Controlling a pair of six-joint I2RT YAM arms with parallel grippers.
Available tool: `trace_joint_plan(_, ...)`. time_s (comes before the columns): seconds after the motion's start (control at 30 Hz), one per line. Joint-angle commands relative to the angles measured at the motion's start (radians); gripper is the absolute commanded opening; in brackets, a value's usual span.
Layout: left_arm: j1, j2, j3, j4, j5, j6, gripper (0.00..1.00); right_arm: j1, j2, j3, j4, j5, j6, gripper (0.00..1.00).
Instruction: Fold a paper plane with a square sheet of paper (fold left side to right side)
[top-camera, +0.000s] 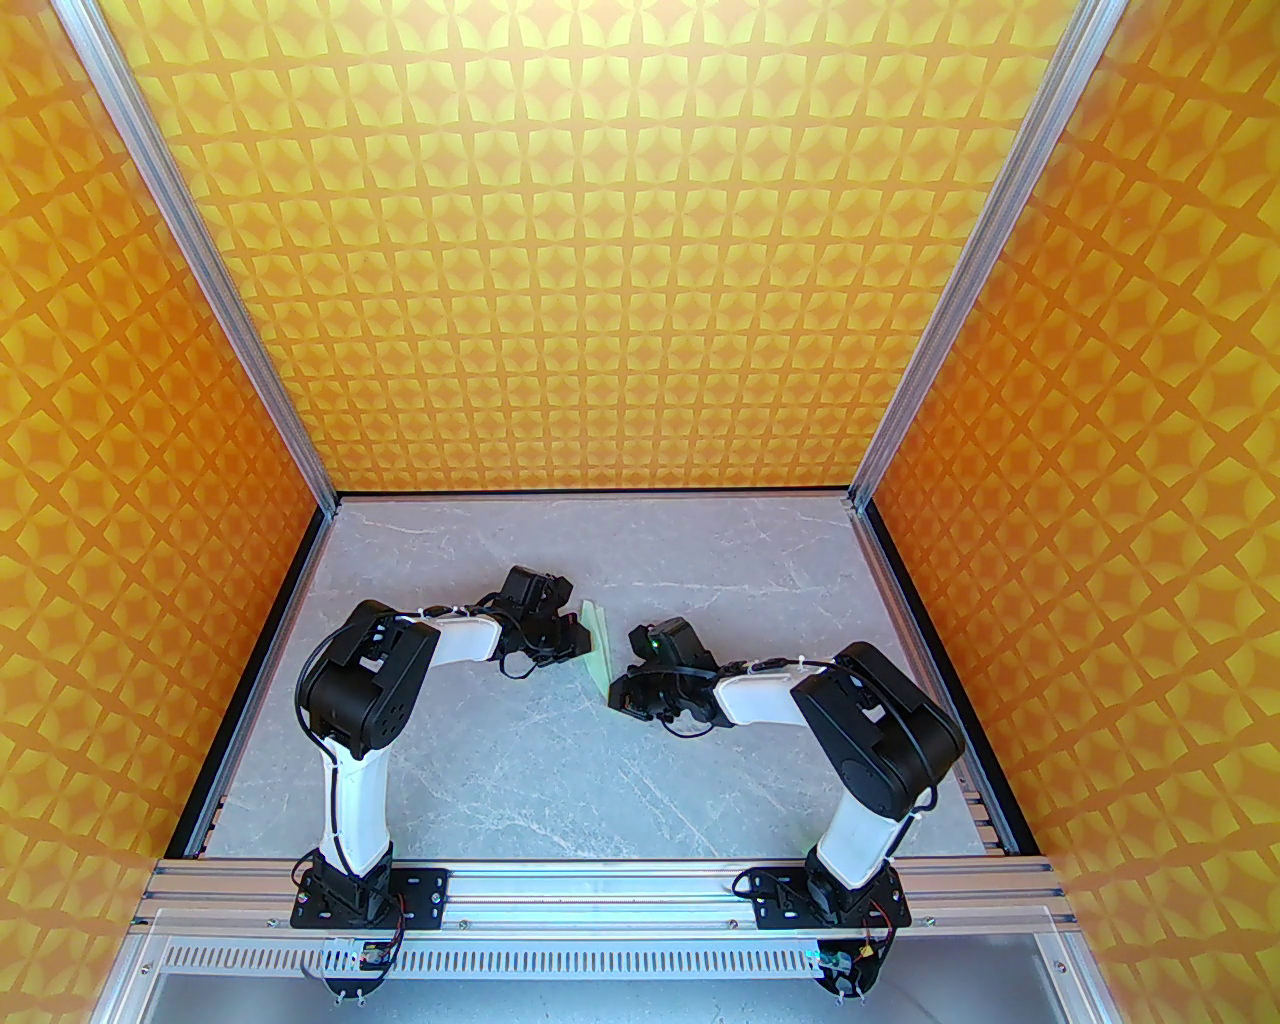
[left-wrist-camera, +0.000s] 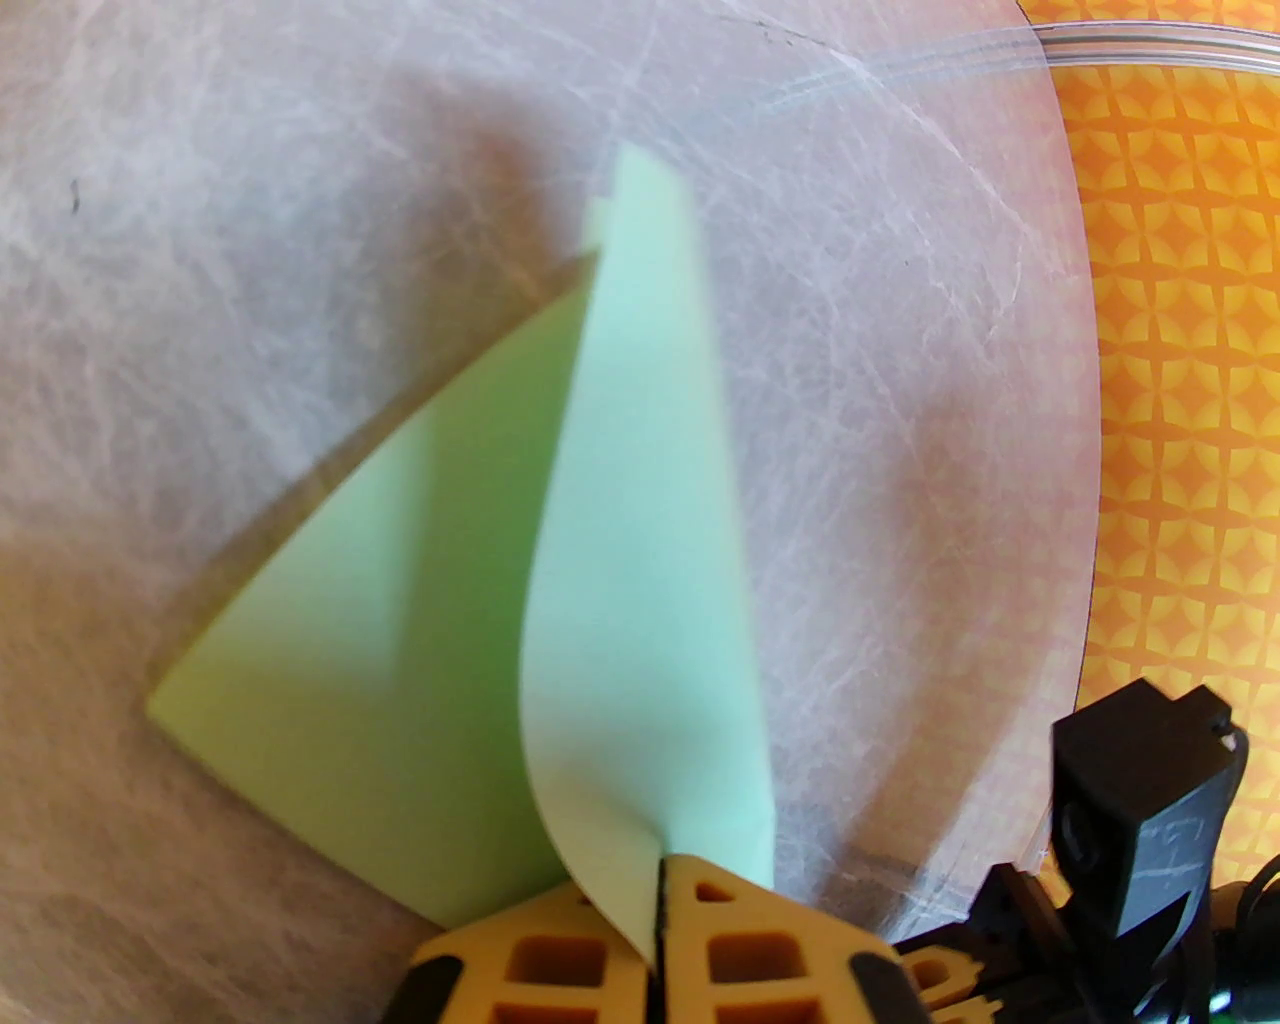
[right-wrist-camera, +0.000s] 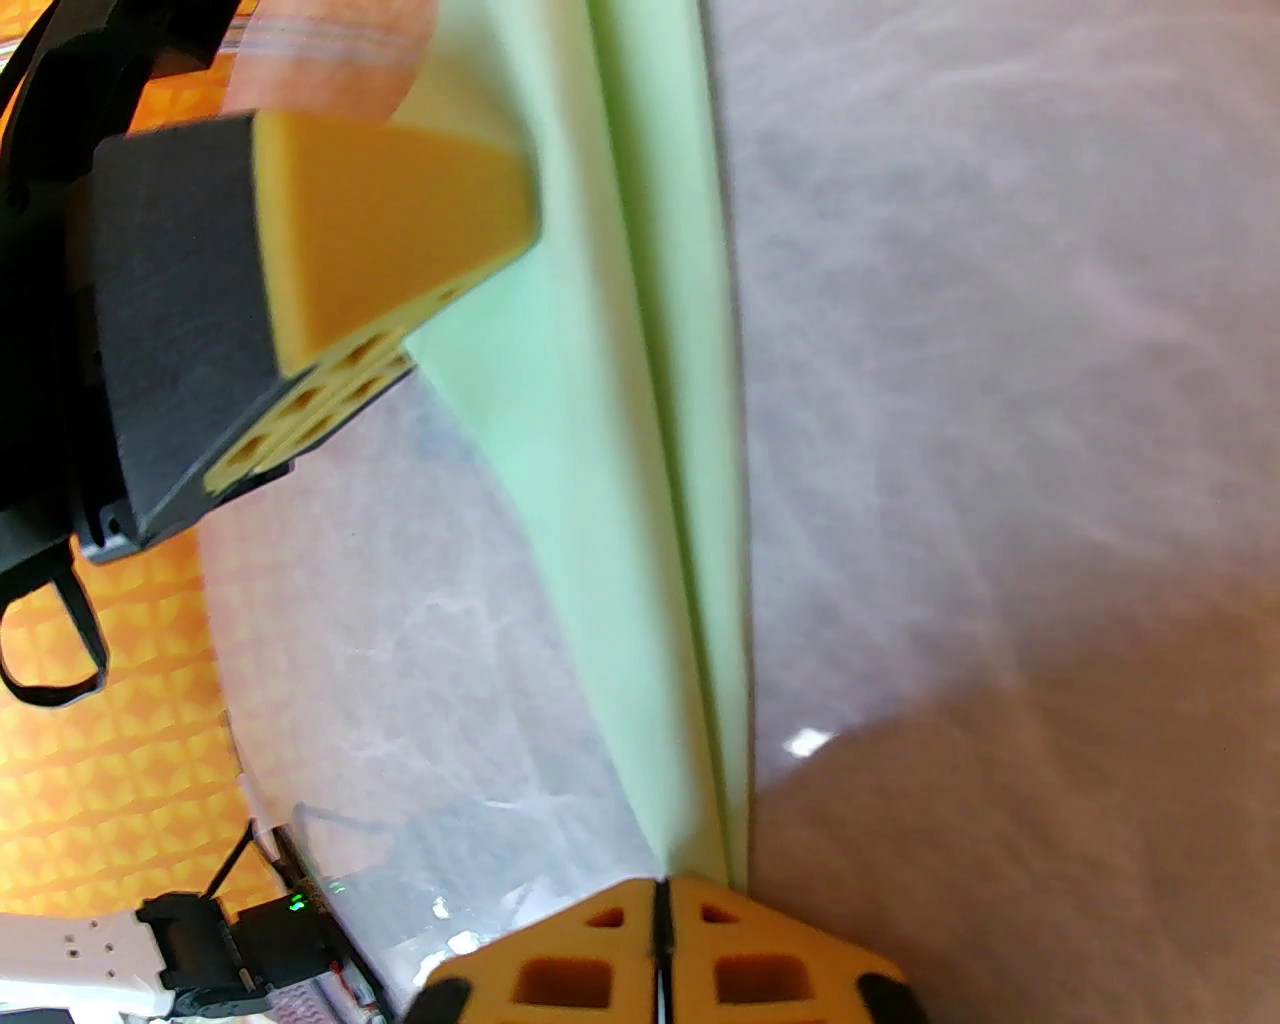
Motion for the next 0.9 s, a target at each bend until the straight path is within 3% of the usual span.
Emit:
trace_joint_plan(0.0,0.001,0.014,0.014,-0.006,-0.009,0.024,0.09,0.001,-0.067,0.032,-0.115,0.065,-0.052,0.14)
trace_joint_plan(0.27,0.0,0.014,0.01,0.0,-0.01,0.018,0.09,-0.001,-0.055,0.088,-0.147,0.065,-0.065,0.13)
trace_joint_plan(0.53,-0.002,0.012,0.004,0.002,-0.01,0.015,0.09,0.001,-0.017,0.053,-0.038,-0.007,-0.01,0.09)
trace_joint_plan(0.87,-0.002,0.014,0.006,0.004,-0.01,0.013,0.09,0.005,0.019,0.052,-0.08,-0.002,-0.038,0.08)
